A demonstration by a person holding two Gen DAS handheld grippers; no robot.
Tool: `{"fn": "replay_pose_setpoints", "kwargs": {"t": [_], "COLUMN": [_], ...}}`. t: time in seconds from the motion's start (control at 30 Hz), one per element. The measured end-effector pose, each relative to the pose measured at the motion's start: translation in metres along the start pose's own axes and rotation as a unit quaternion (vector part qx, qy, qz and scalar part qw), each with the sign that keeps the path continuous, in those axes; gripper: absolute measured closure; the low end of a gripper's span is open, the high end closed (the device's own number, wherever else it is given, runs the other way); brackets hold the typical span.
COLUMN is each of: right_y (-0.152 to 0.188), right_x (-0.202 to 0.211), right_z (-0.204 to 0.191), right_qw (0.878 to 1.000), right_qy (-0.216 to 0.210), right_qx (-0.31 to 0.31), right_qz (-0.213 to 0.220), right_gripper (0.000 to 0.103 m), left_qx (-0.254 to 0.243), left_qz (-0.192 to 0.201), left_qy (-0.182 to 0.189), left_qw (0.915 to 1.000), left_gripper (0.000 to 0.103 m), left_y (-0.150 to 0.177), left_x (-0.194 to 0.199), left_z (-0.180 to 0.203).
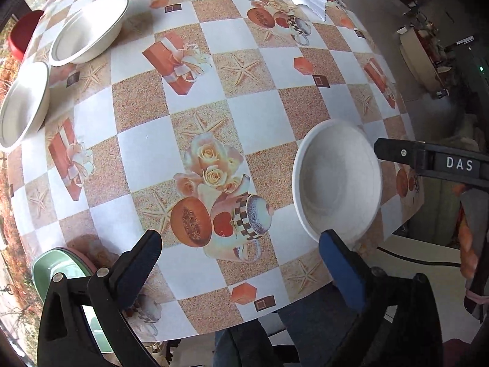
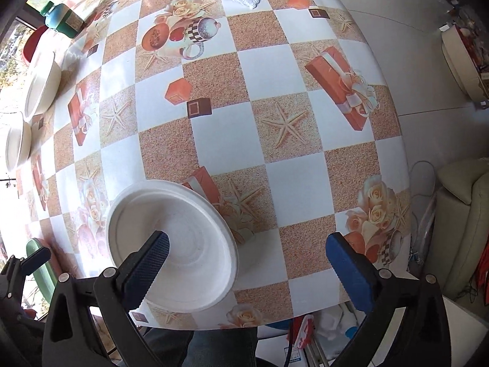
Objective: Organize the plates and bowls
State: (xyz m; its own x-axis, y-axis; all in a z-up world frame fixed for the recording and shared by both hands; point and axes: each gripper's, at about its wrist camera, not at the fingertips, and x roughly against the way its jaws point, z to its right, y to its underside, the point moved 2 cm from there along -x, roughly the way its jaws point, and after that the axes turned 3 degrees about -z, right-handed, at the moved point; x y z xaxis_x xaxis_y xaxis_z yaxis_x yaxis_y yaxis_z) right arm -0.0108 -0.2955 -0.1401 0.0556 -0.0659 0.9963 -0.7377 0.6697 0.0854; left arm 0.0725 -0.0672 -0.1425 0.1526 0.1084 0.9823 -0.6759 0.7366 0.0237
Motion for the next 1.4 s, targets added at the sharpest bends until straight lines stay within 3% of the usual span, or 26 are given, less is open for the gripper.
{"fn": "replay_pose_setpoints", "kwargs": {"t": [0.43,0.83,1.1,1.4], "right_y": [-0.03,-0.04,-0.064,-0.112], "right_x": [0.032,0.018,0.022,0.007], "right_z": [-0.075,-0.118,-0.161,-0.211], "right_qw": [0.998,0.994,0.99,0.99], "right_qy": [-0.034,-0.072,-0.089,-0.085], "right_qx": [0.056,0.088,0.111,0.105], "right_qz": [-0.001,0.005,0.017,0.038], "right_gripper": [0.0,0.0,0.0,0.0], "left_qx": [0.067,0.137,0.191,0.205], "left_qz": [0.021,0.057,0.082,0.11], "left_qy": [0.001,-0.005,-0.069,-0.127], "left_qw": [0.9975,0.9889,0.9757,0.9641], "left_gripper": [0.0,0.0,0.0,0.0], "left_y": [-0.024,-0.054,-0.084,-0.148], "left_x": [0.019,0.05,0.055,0.052], "left_z": [-0.033,-0.089,-0.15,-0.193]}}
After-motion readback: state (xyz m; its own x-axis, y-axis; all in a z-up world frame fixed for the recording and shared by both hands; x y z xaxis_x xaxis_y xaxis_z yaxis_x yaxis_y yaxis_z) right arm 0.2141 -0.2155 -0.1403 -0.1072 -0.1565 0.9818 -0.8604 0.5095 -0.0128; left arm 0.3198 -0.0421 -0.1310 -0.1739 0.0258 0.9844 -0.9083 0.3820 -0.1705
